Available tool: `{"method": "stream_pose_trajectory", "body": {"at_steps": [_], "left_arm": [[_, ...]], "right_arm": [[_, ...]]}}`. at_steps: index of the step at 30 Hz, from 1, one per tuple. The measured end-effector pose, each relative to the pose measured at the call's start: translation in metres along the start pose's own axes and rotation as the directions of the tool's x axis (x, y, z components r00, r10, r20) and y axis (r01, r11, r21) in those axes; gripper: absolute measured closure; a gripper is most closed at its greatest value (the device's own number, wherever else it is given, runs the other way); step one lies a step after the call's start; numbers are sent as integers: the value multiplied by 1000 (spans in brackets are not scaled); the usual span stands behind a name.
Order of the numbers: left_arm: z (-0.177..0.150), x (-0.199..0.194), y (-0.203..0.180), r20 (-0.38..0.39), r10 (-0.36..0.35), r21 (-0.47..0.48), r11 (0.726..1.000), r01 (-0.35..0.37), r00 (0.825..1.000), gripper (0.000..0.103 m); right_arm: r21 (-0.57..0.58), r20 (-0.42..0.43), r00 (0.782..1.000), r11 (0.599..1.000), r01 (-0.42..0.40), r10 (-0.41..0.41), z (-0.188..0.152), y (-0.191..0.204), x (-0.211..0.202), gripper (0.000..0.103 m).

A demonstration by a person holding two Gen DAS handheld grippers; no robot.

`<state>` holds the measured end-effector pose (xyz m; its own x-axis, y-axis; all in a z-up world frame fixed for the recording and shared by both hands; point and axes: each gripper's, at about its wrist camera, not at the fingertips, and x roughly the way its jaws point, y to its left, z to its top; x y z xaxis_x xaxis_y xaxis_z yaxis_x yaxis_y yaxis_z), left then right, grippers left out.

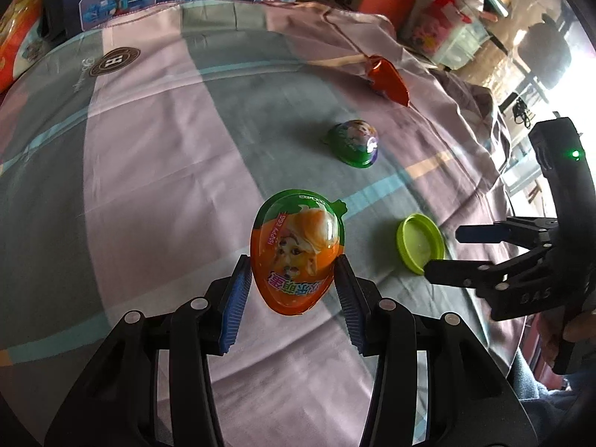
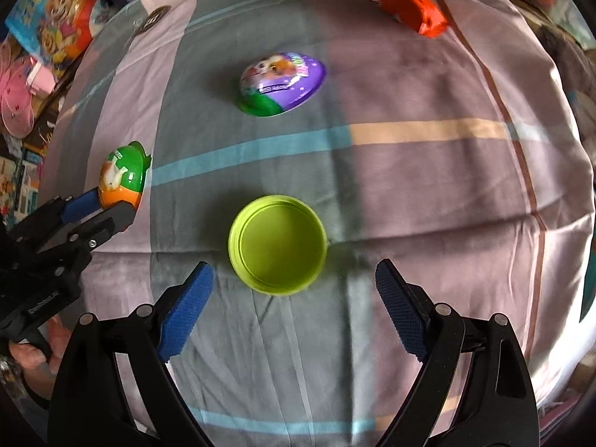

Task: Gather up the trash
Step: 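Grasp the orange-green toy egg with the left tool while the right tool grasps the lime-green lid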

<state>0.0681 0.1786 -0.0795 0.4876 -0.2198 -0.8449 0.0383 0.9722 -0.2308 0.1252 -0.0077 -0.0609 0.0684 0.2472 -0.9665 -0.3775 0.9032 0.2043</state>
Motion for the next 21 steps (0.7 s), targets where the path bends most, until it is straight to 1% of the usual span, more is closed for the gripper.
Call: {"method": "stream_pose_trajectory", "body": {"at_steps": [10,12,16,18,21], "left_arm": [[3,2,0,-4,6,-8,1000,-6,1000,56],[3,2,1,-5,12,-9,1000,-12,1000,56],[3,2,2,-11,18,-18,1000,-18,1000,56],[3,2,1,-13,20,-19,1000,-20,1000,56],[4,3,1,-12,20,-18,1000,-20,1000,56]], "right_arm": [[-30,15,1000,999,23,-22,2,5,9,18],[-49,20,999,998,38,-37,2,8,10,22],[-69,27,998,996,53,-51,0,10,12,23],[-74,31,998,995,59,-57,0,11,13,26],[-77,34,998,995,60,-58,1,11,13,27]]}}
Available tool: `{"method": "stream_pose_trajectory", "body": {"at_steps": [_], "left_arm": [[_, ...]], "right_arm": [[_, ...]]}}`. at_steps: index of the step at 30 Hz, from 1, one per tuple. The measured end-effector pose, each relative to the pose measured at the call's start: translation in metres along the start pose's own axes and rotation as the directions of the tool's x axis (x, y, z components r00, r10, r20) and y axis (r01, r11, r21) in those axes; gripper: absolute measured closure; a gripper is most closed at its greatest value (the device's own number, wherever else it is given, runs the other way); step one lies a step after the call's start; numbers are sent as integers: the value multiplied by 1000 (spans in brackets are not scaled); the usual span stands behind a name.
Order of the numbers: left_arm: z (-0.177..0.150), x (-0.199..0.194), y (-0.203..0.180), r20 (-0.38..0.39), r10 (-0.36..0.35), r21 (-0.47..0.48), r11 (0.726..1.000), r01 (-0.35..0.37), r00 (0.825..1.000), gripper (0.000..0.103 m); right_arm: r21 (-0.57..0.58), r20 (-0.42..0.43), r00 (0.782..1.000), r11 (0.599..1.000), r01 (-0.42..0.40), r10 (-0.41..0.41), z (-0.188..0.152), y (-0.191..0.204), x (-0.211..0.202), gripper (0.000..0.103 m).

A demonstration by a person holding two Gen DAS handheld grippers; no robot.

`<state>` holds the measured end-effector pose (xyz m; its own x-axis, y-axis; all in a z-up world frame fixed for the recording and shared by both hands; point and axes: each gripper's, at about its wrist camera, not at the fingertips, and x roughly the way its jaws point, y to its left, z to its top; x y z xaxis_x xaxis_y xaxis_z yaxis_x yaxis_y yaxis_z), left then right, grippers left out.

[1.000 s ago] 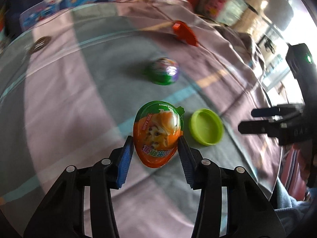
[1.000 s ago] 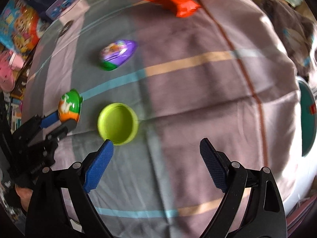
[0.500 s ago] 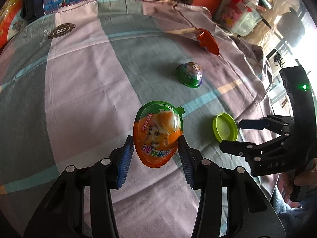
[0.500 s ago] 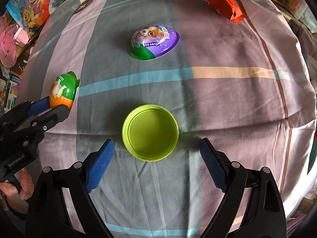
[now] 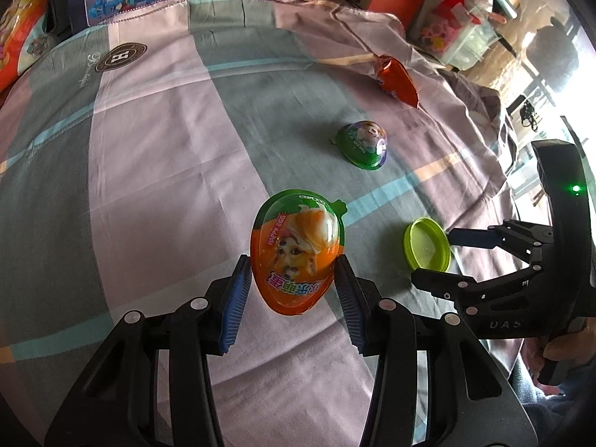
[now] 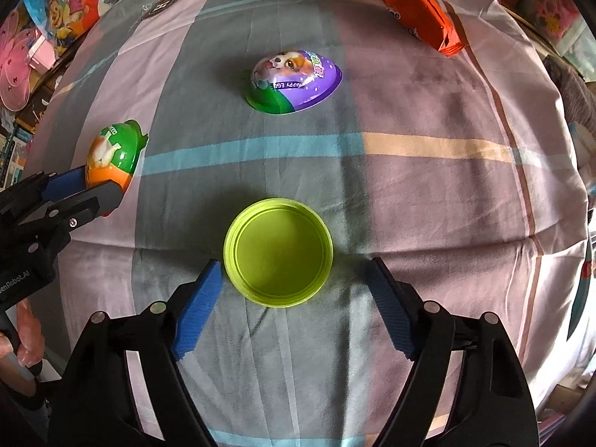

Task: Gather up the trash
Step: 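Grasp the orange-green toy egg with the left tool while the right tool grasps the lime-green lid, then carry egg and lid over the teal bucket and open both tools to drop them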

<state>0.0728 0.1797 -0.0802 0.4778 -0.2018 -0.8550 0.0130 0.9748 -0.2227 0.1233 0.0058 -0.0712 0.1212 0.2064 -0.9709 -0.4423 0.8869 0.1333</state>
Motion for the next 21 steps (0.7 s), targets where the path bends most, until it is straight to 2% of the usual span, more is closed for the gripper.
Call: {"method": "stream_pose_trajectory", "body": {"at_steps": [4,5,7,11,21], "left_arm": [[0,0,0,-2,0,-1,1000,0,1000,56],[0,0,0,-3,0,-1,1000,0,1000,56],[0,1,-1,-7,5,0,1000,-5,1000,56],[0,2,-3,-14,11,-2,1000,-11,1000,56],[3,4,-18,-12,16,12,1000,-16,1000,56]], "right_arm": [[-14,12,1000,1000,22,-22,-3,1,-1,31],[-29,23,999,998,46,-46,-5,3,-1,36],[-44,47,998,998,41,-39,-8,6,-5,50],[-42,48,999,999,4,-2,-10,4,-9,51],[12,72,997,999,-30,29,-17,-19,-21,51]]}}
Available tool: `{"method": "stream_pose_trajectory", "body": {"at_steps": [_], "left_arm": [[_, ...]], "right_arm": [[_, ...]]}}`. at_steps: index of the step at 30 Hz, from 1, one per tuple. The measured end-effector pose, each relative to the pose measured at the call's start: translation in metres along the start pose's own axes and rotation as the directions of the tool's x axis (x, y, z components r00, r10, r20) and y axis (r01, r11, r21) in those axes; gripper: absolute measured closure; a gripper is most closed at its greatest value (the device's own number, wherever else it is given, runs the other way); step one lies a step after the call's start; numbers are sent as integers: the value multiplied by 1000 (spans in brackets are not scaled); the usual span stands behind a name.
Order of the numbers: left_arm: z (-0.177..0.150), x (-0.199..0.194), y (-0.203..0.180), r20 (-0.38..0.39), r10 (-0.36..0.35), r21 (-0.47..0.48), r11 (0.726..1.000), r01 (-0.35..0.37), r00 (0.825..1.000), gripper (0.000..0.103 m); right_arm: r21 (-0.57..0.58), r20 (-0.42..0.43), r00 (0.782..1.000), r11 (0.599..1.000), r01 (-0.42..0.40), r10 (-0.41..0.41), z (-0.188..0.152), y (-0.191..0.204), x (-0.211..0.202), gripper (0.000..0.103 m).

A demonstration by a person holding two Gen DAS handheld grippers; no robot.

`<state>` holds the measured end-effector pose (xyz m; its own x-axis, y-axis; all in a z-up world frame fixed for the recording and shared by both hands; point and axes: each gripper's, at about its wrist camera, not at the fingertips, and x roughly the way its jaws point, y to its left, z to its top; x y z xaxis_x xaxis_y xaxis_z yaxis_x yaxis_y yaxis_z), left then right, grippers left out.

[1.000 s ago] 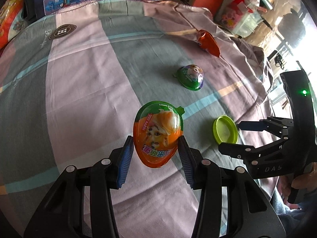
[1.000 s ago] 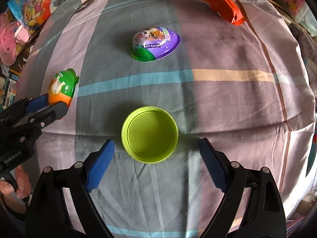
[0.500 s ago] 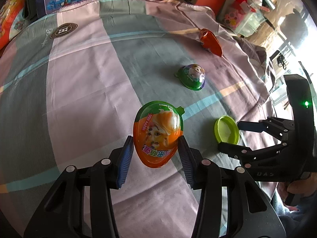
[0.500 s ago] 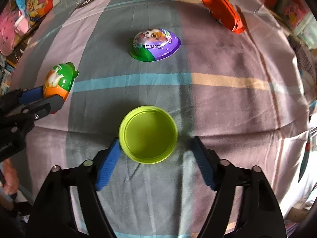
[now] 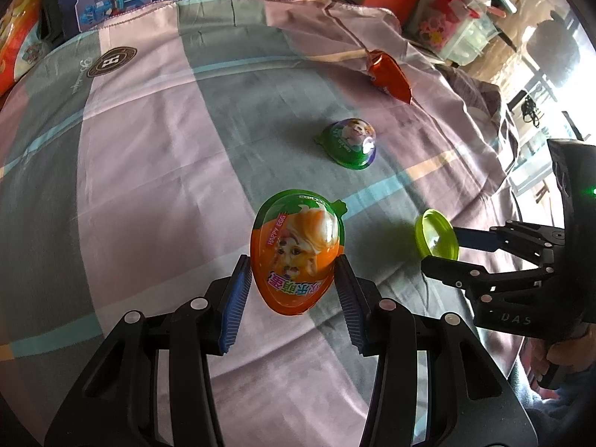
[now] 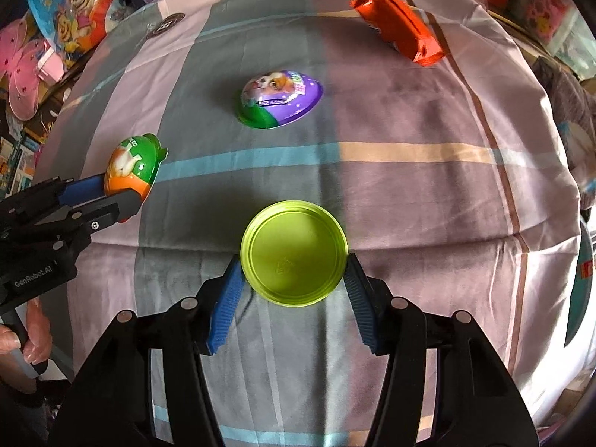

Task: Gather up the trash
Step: 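Carry egg and lid over the teal bucket and open both tools to drop them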

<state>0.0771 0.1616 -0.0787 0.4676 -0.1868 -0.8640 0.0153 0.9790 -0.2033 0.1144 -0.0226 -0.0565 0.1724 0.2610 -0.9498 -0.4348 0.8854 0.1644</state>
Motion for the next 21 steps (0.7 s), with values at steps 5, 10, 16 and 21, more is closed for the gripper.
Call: {"method": "stream_pose_trajectory", "body": {"at_steps": [5,10,16,21], "left_arm": [[3,1,-9,-4,6,10,1000,-6,1000,56],[6,2,-20,-4,9,13,1000,-9,1000,56],[13,5,-46,-9,3,43,999,-2,1000,56],[24,8,-84,-1,-21,100,995,21,1000,56]], "right_arm": [[38,7,1000,999,-23,23,-4,-15,-6,51],[56,20,1000,998,-19,18,-10,-28,-11,51],[104,48,998,994,-37,32,-17,-56,-24,51],[175,88,996,984,-41,26,-19,-97,-42,51]]}}
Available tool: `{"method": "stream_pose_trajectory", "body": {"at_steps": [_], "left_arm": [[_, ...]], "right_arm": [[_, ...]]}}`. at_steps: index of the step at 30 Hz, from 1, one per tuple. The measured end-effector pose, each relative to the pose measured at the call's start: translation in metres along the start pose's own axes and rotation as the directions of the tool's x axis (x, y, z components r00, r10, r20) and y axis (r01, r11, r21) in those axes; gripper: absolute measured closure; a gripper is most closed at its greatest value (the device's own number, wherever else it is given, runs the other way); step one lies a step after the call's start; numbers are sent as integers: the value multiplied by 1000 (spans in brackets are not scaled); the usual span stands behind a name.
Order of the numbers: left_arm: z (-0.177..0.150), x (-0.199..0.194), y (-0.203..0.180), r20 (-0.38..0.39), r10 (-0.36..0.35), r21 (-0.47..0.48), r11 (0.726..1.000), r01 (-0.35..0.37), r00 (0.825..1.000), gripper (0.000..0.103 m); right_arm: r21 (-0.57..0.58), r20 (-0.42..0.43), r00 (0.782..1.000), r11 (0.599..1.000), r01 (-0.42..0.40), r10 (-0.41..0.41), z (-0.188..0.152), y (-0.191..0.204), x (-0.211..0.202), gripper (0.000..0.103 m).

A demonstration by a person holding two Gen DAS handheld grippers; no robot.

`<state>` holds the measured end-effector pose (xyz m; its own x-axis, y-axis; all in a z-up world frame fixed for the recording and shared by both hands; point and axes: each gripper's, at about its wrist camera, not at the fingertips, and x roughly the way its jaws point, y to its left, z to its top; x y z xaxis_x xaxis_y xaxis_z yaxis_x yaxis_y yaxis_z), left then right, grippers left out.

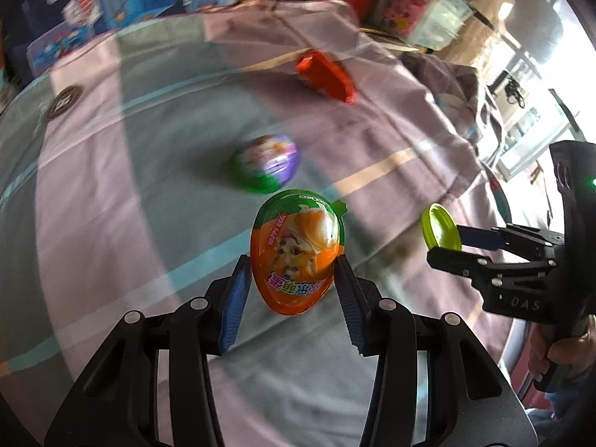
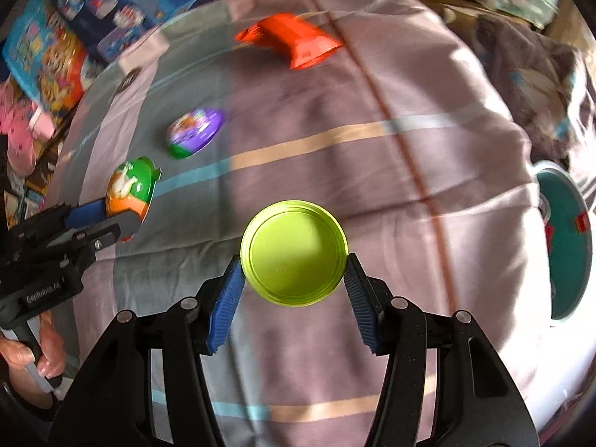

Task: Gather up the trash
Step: 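Carry egg and lid over the teal bucket and open both tools to drop them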

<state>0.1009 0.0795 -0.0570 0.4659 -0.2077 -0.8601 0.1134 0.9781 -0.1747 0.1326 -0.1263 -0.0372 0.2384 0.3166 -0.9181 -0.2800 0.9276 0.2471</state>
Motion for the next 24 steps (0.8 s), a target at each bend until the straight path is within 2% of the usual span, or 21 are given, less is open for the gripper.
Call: {"method": "stream_pose_trajectory", "body": {"at_steps": [8,14,24], "left_arm": [[31,12,-76,8,-56,114,992,55,998,56],[52,29,-140,-16,-98,199,975,99,995,56],[70,74,-270,-103,-151,396,901,180,983,56]], "right_arm": [[125,111,993,992,27,-41,11,-80,-49,51],[254,183,979,966,43,-92,5,-160,-89,50],[464,226,955,883,69,-193,-37,-284,-137,50]]}}
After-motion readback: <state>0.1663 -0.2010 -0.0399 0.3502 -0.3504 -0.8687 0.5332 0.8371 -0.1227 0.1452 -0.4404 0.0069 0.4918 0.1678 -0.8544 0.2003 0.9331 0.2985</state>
